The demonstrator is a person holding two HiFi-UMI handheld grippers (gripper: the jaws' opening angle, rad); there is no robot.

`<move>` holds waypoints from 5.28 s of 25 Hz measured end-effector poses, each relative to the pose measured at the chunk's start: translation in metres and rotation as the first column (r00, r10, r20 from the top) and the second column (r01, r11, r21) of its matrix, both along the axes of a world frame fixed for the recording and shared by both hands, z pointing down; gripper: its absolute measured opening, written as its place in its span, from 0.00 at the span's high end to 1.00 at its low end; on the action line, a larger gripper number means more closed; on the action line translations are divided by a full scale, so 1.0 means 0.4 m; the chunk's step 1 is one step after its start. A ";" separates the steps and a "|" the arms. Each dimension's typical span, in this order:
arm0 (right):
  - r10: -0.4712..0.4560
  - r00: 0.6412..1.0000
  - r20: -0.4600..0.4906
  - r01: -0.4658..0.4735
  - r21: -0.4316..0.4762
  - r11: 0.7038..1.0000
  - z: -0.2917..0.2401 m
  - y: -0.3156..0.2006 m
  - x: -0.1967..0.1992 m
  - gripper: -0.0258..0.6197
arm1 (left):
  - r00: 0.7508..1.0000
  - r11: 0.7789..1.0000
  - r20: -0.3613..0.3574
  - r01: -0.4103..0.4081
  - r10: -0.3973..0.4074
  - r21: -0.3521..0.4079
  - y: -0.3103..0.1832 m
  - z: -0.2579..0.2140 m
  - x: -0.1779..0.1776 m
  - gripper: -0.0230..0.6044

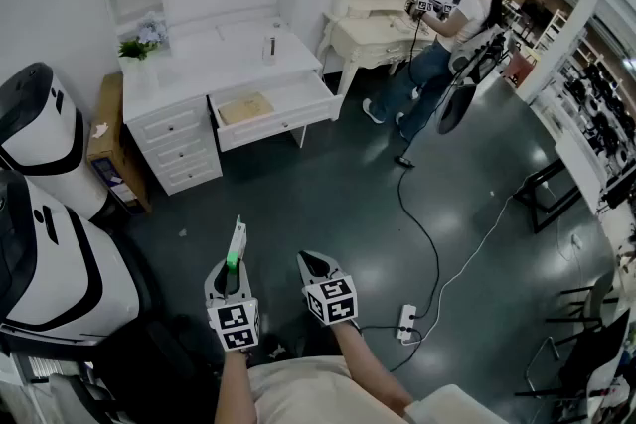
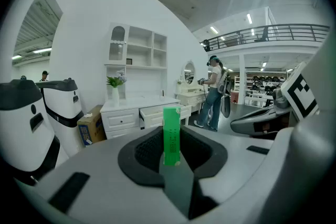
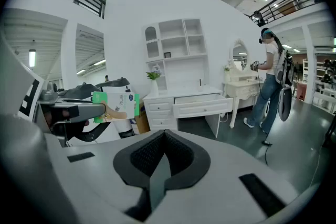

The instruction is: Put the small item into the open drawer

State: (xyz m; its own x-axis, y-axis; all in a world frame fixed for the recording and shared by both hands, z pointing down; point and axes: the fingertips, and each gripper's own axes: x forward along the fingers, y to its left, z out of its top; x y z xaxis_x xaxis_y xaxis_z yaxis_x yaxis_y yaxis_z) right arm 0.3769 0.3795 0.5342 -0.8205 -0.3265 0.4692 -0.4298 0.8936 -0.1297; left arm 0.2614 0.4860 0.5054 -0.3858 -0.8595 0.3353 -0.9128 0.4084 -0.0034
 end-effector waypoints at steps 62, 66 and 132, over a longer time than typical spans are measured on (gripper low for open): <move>0.130 0.988 0.084 -0.107 -0.240 0.965 0.139 -0.957 -0.595 0.92 | 0.991 0.998 -0.132 -0.031 0.023 -0.057 -0.907 0.075 -0.730 0.81; 0.132 0.988 0.076 -0.113 -0.215 0.970 0.117 -1.006 -0.655 0.92 | 0.983 0.995 -0.165 -0.086 0.075 -0.055 -0.999 0.095 -0.786 0.81; 0.314 0.932 -0.182 -0.357 -0.301 0.884 0.296 -1.160 -1.145 0.92 | 0.705 0.844 -0.619 -0.522 0.346 -0.123 -1.469 0.561 -1.096 0.81</move>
State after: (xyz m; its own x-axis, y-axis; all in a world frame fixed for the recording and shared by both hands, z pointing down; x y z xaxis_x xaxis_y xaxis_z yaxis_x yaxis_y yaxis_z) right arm -0.0810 -0.0844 0.6526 -0.6170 -0.3844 0.6867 -0.7280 0.6101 -0.3127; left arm -0.1770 -0.1016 0.7298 0.3376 -0.7218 0.6042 -0.8585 0.0271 0.5121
